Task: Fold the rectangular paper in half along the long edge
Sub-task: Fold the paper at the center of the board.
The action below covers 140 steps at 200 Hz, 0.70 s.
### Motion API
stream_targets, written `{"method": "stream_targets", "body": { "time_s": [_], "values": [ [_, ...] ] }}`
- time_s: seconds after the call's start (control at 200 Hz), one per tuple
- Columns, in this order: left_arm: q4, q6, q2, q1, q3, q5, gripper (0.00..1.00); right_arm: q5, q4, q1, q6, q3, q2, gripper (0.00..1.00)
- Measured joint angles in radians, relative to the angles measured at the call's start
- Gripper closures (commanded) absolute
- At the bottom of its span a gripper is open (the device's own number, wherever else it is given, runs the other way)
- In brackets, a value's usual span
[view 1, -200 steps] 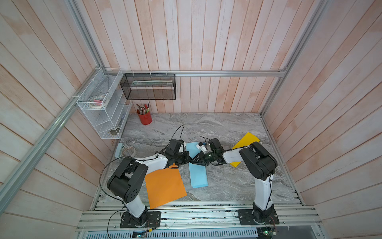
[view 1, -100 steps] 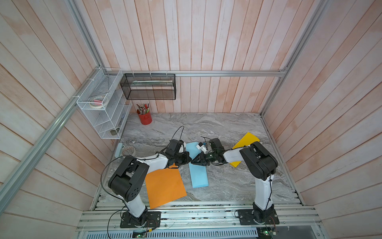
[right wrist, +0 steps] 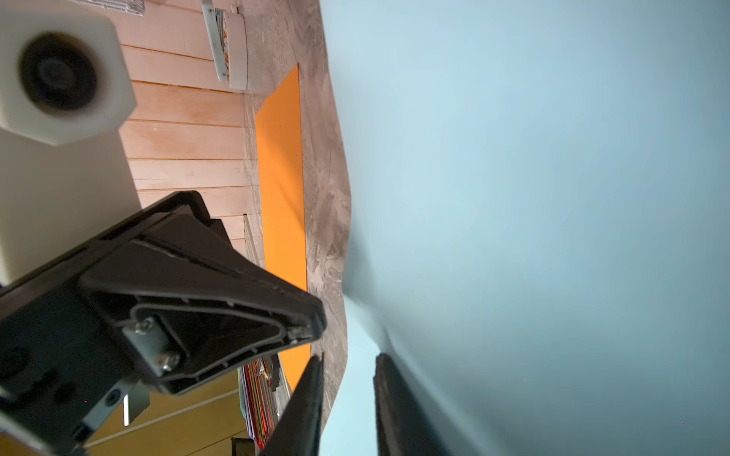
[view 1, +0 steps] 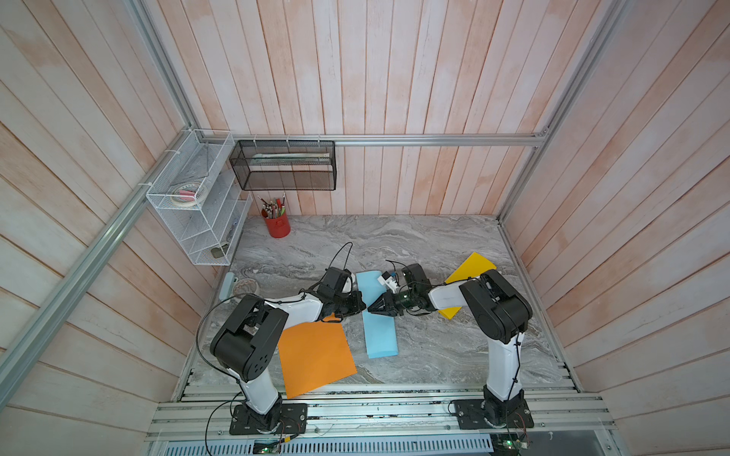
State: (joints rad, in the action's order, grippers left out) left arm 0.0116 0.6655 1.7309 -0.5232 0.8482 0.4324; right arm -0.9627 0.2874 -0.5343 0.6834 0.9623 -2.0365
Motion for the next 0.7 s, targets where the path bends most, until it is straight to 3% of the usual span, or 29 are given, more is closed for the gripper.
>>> {"method": "stream_targets", "body": {
  "time_s": [0.7],
  "values": [
    [-0.028,0.001,0.051,-0.006,0.0,0.005,1.0,0.001,0.023,0.007,0.004,-0.02,0.0,0.75]
  ]
}}
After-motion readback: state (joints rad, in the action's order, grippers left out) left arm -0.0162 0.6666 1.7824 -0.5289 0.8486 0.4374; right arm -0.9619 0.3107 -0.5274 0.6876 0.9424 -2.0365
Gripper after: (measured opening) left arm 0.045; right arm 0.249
